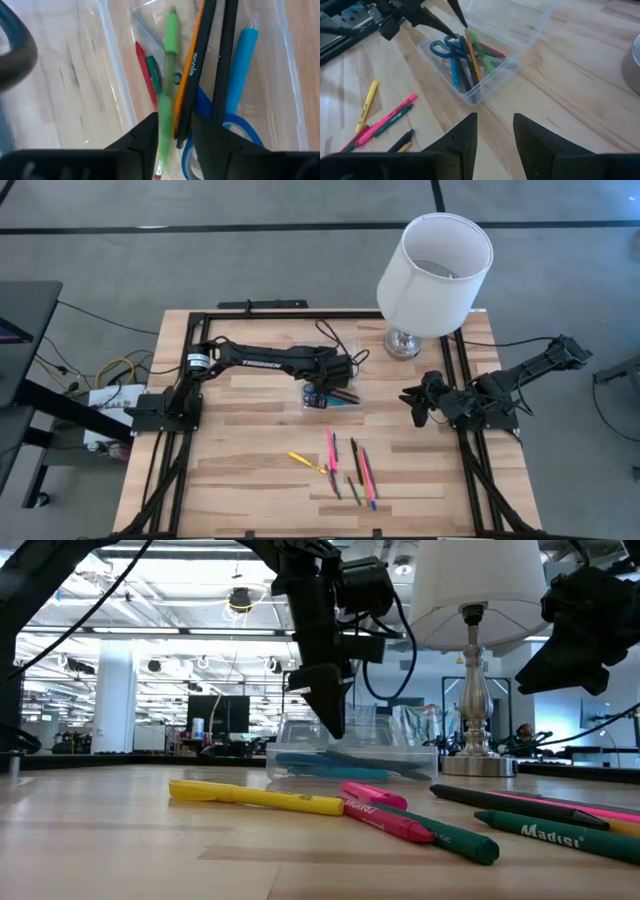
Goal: Pick & place school supplies into a supply box
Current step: Put the gray pen into the transparent supply box
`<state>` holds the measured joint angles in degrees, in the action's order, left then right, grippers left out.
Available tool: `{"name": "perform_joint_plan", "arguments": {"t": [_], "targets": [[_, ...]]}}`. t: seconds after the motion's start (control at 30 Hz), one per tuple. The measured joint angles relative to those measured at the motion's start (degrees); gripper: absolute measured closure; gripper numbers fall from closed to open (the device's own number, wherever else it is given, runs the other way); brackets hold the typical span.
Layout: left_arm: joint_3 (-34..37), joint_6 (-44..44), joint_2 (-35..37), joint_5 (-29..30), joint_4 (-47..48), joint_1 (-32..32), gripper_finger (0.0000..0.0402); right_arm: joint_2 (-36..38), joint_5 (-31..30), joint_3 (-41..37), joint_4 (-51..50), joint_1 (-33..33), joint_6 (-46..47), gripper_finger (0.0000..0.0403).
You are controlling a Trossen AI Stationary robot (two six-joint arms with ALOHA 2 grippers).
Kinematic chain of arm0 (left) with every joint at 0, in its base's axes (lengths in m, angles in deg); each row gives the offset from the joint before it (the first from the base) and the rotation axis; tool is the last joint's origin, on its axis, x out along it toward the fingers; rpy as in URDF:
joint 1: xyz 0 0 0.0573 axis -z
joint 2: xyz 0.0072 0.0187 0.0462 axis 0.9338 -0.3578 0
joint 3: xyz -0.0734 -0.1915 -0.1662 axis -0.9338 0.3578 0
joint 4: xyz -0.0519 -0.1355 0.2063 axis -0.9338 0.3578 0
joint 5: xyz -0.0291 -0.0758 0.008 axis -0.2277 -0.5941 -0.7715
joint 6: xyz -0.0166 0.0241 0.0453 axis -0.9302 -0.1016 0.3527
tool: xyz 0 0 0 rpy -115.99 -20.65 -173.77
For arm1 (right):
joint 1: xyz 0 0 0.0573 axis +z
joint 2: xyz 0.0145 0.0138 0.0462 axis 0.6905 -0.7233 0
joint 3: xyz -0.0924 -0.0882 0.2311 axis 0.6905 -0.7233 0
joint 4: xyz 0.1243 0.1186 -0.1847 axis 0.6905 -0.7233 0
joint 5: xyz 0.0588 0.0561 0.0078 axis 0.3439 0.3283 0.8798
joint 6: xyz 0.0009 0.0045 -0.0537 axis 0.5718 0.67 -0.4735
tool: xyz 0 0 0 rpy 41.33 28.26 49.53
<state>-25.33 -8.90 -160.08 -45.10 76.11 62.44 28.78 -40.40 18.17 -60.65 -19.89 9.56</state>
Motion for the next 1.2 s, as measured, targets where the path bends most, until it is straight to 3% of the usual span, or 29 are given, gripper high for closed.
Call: {"name": "perform_joint_plan", "arguments": {"t": [0.13, 0.3, 0.43, 0.6, 0.87, 1.07, 1.2], "targets": [[0.0, -0.02, 0.0, 0.12, 1.32, -0.15, 0.0259, 0.0, 0.0, 0.0, 0.03, 0.01, 0.1, 0.0284], [0.0, -4.27, 0.52, -0.68, 9.88, -0.13, 0.0249, 0.0, 0.75, 0.0, 0.85, 0.24, 3.28, 0.0284], [0.0, -8.87, 3.81, -7.41, 15.93, -0.15, 0.0252, -0.35, 2.09, 0.0, 1.94, 1.88, 6.61, 0.0284], [0.0, -8.82, 9.2, -13.18, 16.07, 0.76, 0.0255, -3.37, 2.28, 0.0, 4.47, 4.54, 8.9, 0.0284], [0.0, -4.13, 15.95, -15.62, 15.08, 2.47, 0.0256, -12.7, 2.4, -0.03, 15.62, 7.06, 9.26, 0.0284], [0.11, -4.04, 16.95, -15.86, 17.25, 2.43, 0.0256, -21.47, 4.24, -0.02, 25.64, 10.4, 15.18, 0.0284], [2.69, -3.35, 18.53, -20.49, 14.05, 2.41, 0.0256, -28.78, 4.74, 0.02, 33.24, 14.01, 19.5, 0.0284]]}}
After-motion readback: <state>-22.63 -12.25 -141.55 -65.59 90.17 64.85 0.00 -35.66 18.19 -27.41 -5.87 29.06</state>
